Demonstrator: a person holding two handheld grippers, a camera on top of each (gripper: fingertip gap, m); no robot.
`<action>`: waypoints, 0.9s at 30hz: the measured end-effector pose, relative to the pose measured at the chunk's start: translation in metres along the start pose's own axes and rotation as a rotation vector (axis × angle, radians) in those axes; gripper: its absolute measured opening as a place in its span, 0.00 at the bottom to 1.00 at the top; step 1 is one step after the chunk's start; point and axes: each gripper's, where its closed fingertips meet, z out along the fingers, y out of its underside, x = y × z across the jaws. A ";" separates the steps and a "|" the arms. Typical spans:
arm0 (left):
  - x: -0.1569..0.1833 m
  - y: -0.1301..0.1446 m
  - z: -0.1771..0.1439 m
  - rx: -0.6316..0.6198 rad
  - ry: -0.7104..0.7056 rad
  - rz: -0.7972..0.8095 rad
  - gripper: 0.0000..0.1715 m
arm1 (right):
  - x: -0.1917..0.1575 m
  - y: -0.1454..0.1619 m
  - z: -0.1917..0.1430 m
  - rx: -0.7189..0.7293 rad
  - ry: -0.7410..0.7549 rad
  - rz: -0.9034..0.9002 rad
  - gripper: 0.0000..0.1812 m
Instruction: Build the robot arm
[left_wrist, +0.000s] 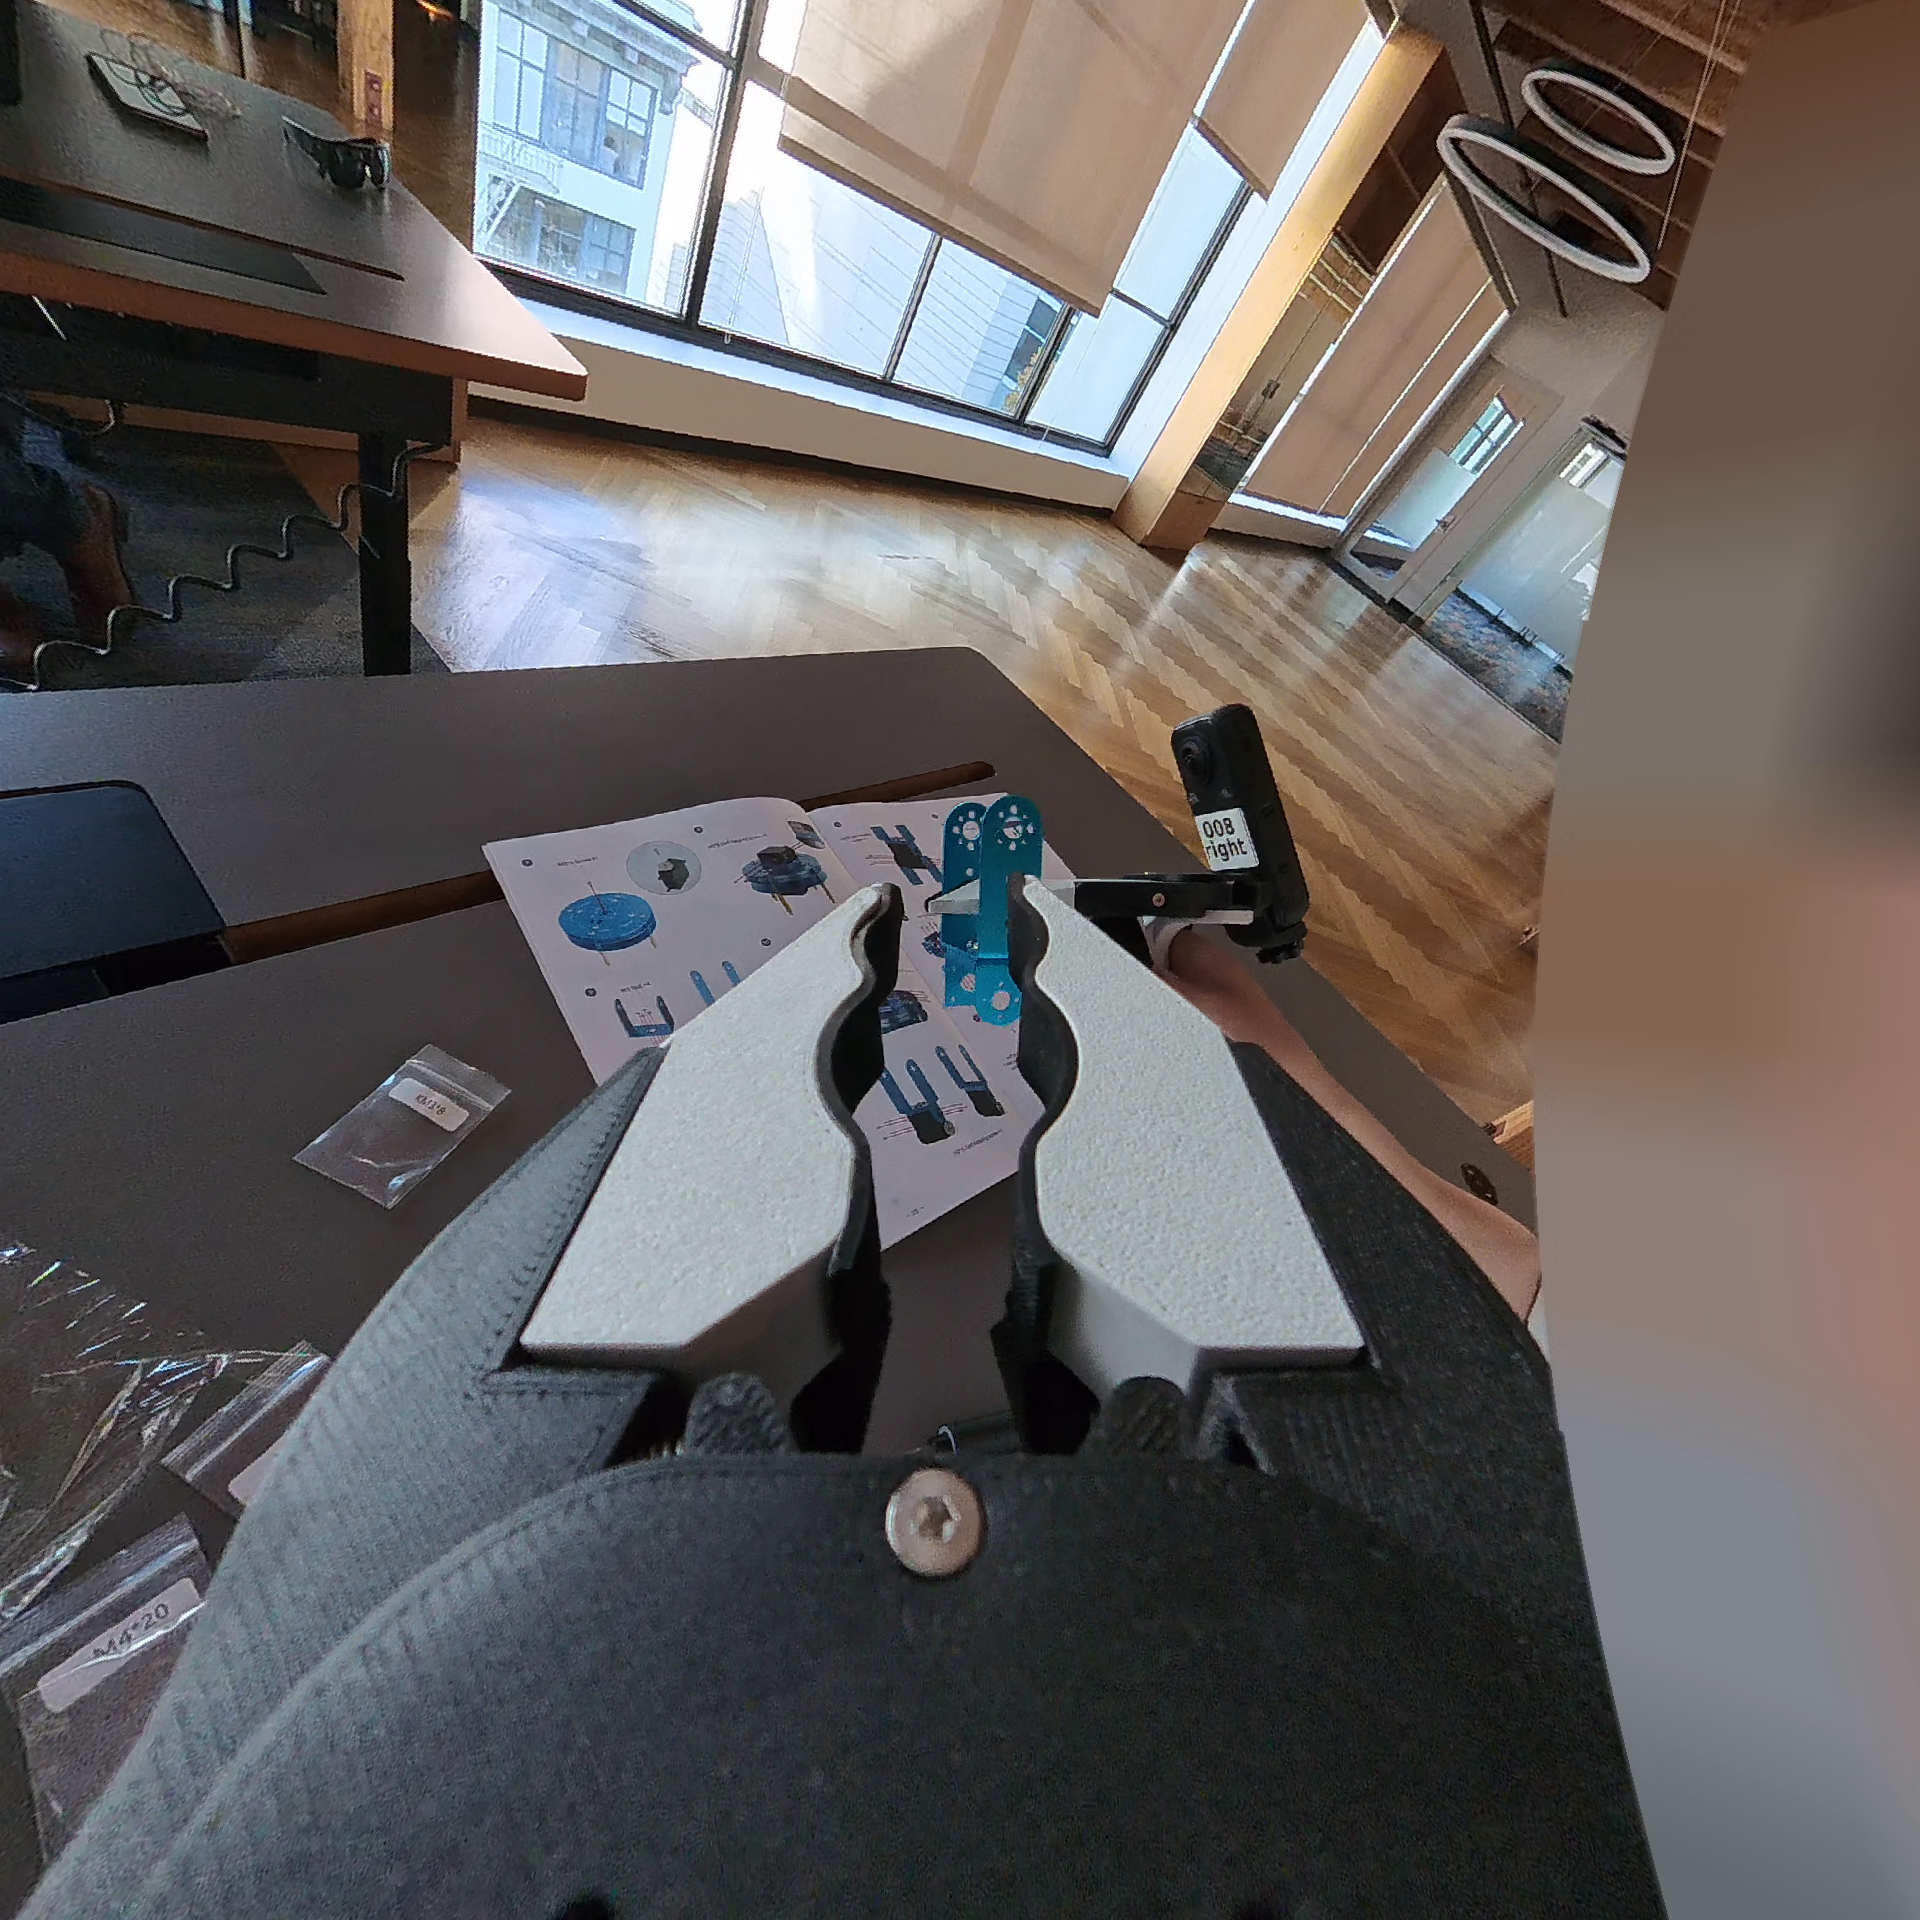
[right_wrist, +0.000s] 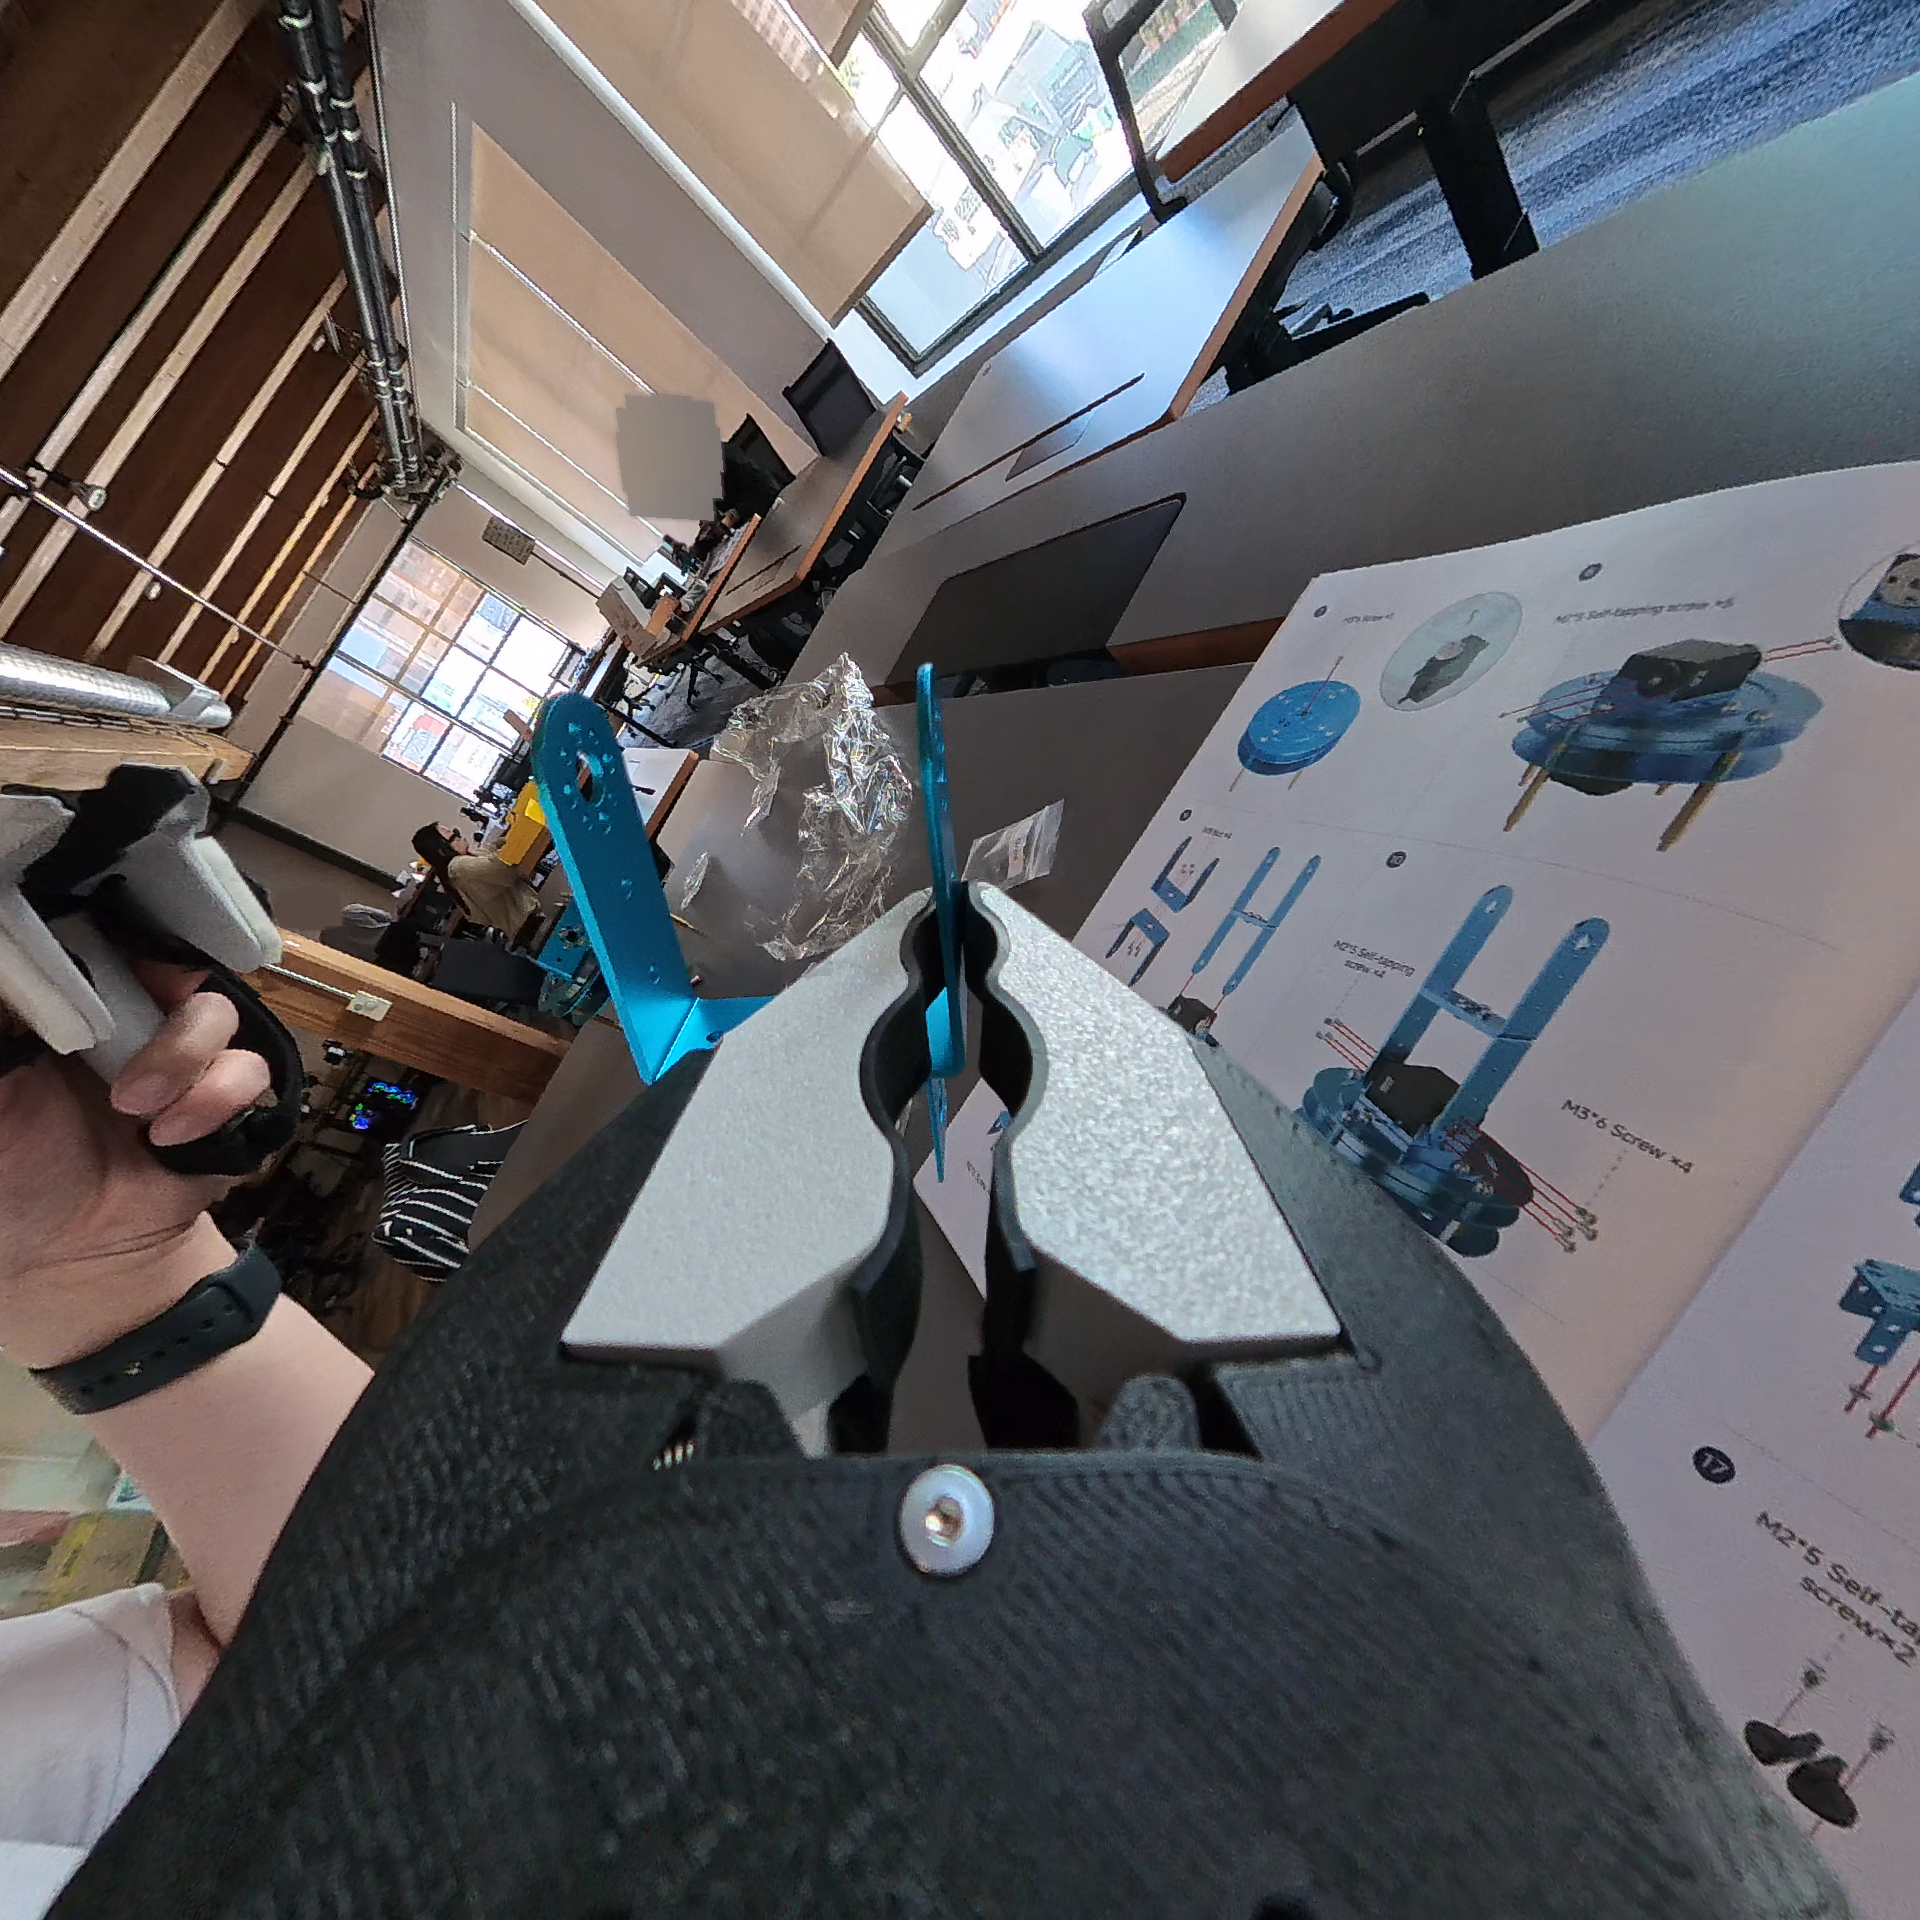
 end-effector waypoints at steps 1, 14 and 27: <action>0.000 0.000 0.000 0.000 0.001 0.001 0.11 | 0.000 -0.001 -0.001 0.001 0.001 -0.003 0.00; 0.003 0.000 0.000 0.000 0.012 0.000 0.11 | -0.016 -0.005 -0.005 0.006 -0.046 -0.006 0.00; 0.006 -0.001 -0.002 0.001 0.015 0.007 0.11 | -0.024 -0.006 -0.007 0.009 -0.075 0.000 0.00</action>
